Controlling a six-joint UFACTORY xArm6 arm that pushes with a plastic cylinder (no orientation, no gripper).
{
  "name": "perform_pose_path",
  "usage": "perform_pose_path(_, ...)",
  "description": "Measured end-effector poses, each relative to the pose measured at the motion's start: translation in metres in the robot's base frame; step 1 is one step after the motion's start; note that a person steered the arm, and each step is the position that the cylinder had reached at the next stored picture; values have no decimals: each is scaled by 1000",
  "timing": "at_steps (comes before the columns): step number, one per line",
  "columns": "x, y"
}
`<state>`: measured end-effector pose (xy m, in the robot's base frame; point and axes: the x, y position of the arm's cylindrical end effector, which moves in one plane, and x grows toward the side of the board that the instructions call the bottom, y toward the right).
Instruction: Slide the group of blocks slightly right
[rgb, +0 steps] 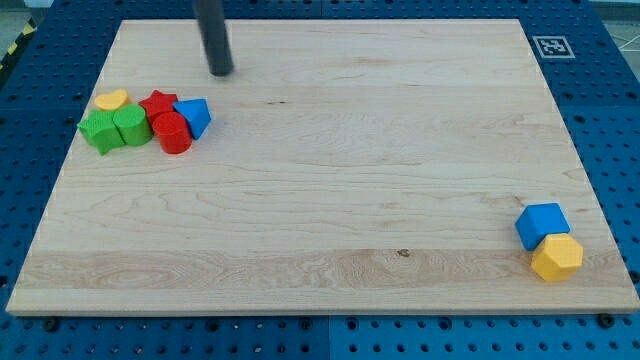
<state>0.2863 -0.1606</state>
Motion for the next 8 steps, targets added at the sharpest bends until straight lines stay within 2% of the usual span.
perform_pose_path(1,-8,-81)
perform_pose_path(2,9,-144)
perform_pose_path(3,26,-144)
perform_pose_path(4,90,-144)
perform_pose_path(6,108,-142)
perform_pose_path(8,151,-126)
